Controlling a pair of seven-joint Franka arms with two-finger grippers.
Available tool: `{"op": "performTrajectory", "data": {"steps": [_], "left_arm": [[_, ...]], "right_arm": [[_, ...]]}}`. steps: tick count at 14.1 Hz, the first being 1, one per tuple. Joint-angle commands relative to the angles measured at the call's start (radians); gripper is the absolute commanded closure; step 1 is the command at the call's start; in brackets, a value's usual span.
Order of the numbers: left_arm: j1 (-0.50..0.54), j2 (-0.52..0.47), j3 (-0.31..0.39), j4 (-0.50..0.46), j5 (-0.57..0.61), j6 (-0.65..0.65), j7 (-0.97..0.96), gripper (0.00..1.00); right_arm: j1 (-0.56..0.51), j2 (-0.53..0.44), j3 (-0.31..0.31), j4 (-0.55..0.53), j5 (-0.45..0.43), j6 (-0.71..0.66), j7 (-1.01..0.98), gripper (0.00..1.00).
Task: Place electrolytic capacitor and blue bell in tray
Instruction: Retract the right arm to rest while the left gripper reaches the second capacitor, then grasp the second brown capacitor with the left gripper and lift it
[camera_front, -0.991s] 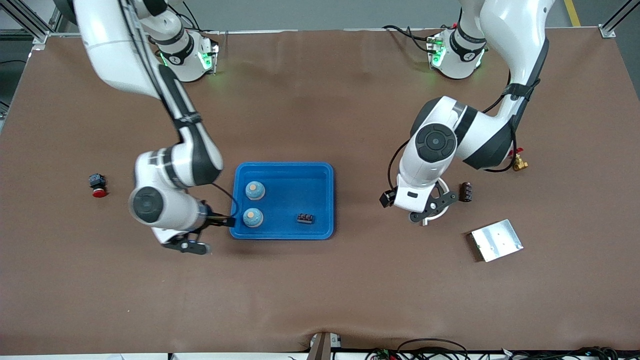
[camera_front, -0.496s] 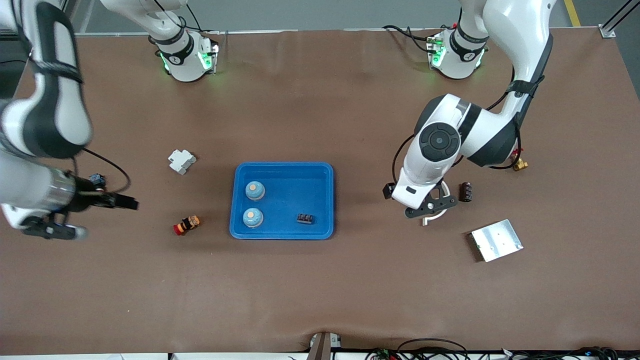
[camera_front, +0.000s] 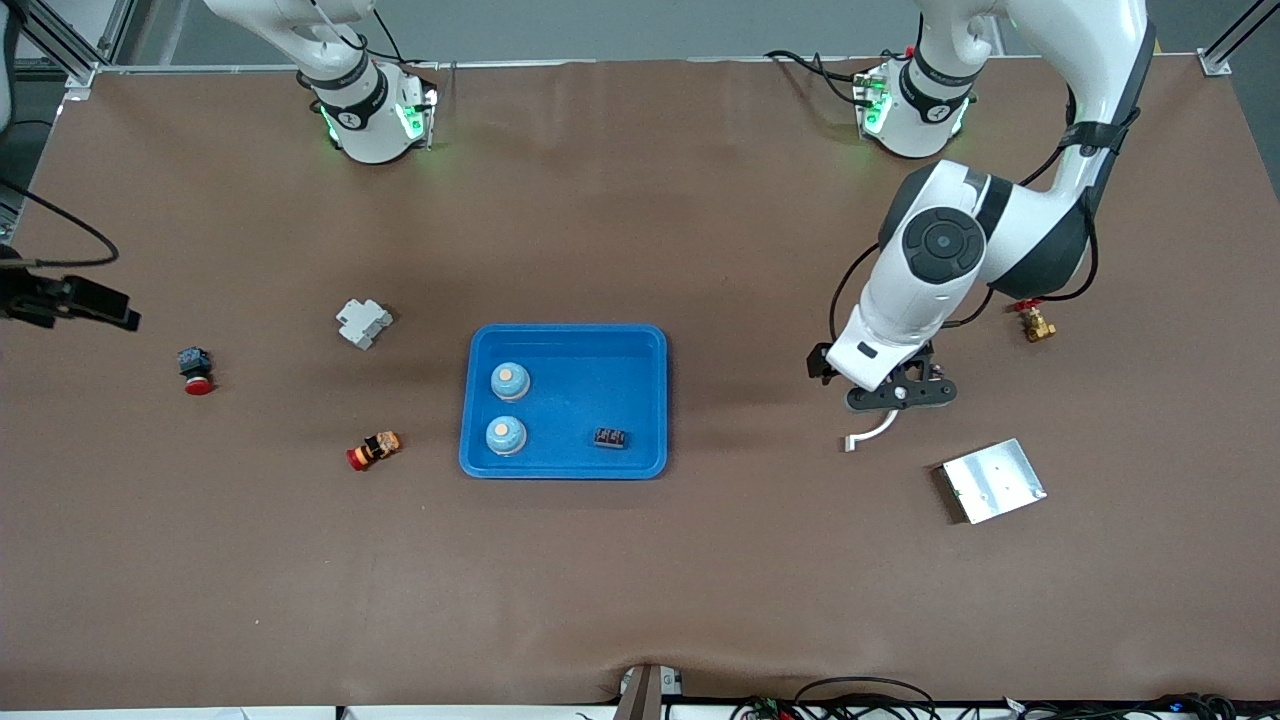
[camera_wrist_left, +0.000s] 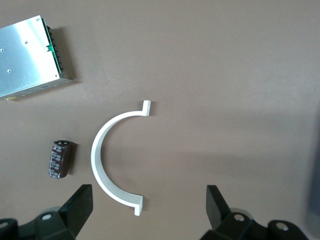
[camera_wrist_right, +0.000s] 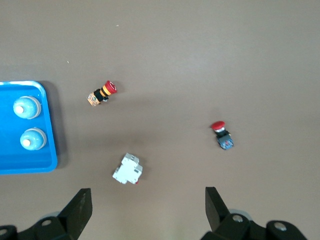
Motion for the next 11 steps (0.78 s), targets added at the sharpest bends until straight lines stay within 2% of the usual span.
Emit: {"op": "performTrajectory", "data": {"steps": [1, 2, 4, 6, 11], "left_arm": [[0.035, -0.04, -0.012, -0.071, -0.001, 0.045, 0.058, 0.0], [0.046, -0.051, -0.012, -0.102, -0.001, 0.078, 0.084, 0.0], [0.084, -0.078, -0.012, -0.194, -0.001, 0.185, 0.122, 0.0], [0.1, -0.086, -0.012, -0.254, -0.001, 0.262, 0.153, 0.0], [0.207, -0.089, -0.012, -0.34, -0.001, 0.334, 0.34, 0.0]], "right_arm": [[-0.032, 0.009, 0.037, 0.037, -0.033, -0.028, -0.013, 0.0], [-0.048, 0.008, 0.061, 0.036, -0.039, -0.028, -0.015, 0.0], [-0.059, 0.005, 0.118, 0.036, -0.105, -0.027, -0.016, 0.0], [-0.059, 0.005, 0.118, 0.034, -0.099, -0.025, -0.013, 0.0], [-0.067, 0.006, 0.106, 0.04, -0.026, -0.034, -0.004, 0.0]]}}
